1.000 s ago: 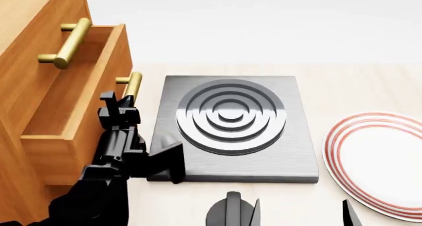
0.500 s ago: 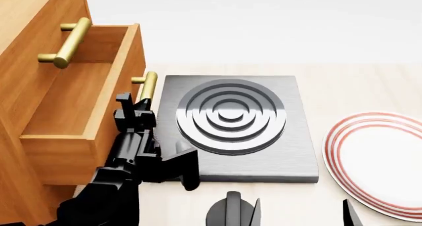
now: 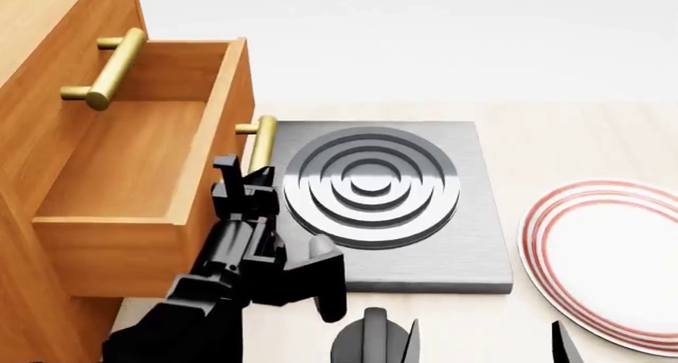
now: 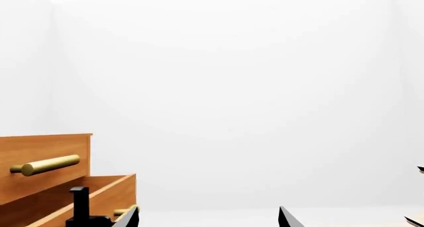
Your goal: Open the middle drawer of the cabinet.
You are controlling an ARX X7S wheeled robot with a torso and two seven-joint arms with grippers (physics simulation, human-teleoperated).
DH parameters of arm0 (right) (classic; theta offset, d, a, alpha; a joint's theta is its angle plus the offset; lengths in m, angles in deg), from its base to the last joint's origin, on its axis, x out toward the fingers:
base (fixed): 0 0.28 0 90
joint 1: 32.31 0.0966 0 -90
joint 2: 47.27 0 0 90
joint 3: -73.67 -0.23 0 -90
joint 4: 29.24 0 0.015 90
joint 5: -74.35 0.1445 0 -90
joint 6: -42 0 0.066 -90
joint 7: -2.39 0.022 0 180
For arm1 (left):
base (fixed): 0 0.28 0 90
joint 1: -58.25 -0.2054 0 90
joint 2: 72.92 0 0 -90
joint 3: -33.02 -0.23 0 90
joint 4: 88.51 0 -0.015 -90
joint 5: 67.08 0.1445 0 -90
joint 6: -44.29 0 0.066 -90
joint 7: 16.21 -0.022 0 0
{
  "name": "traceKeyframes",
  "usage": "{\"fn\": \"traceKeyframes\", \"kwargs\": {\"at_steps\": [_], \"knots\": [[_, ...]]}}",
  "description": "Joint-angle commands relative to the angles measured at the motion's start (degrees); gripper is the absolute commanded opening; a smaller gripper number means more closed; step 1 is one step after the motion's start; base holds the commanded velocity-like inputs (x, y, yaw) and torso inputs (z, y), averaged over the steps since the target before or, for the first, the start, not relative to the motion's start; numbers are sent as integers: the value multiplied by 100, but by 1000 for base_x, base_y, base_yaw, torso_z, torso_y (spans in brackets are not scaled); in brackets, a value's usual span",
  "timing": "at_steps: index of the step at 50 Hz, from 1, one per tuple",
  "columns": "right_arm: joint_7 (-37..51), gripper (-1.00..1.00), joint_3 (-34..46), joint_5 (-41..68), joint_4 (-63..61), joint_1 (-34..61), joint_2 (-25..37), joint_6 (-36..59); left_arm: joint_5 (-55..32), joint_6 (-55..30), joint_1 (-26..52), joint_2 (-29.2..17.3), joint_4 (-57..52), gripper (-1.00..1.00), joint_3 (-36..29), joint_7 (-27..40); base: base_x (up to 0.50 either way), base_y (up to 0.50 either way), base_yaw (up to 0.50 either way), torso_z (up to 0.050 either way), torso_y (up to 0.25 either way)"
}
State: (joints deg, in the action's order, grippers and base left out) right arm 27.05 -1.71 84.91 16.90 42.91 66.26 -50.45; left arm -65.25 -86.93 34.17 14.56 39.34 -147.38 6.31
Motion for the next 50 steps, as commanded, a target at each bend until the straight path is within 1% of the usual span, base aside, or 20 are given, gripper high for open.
{"fn": "traceKeyframes", "kwargs": {"at_steps": [1, 11, 16, 18, 19, 42, 50], "knots": [[20, 100, 13, 9, 22, 10, 16, -16, 1247, -259, 50, 253, -850, -100, -38, 381, 0, 0, 0, 0, 10], [38, 100, 11, 26, 14, 7, 36, -22, 1226, -292, 53, 253, -992, -100, -32, 409, 0, 0, 0, 1, 5], [46, 100, 29, 15, 9, 10, 40, -12, 1128, -253, 102, 253, -1023, -100, -22, 536, 0, 0, 0, 2, 4], [51, 100, 26, 20, 4, 10, 45, -11, 977, -226, 142, 253, -1052, -100, 2, 749, 0, 0, 0, 0, 5], [53, 100, 25, 19, 9, 9, 46, -15, 980, -228, 146, 253, -1047, 100, -15, 791, 0, 0, 0, 0, 0], [88, 100, 47, 39, 4, 21, 80, -20, 768, -148, 277, 253, -1020, 100, -8, 1182, 0, 0, 0, 0, 1], [105, 100, 54, 39, -1, 24, 90, -14, 382, -51, 533, 253, -1147, 100, 26, 1752, 0, 0, 0, 0, 0]]}}
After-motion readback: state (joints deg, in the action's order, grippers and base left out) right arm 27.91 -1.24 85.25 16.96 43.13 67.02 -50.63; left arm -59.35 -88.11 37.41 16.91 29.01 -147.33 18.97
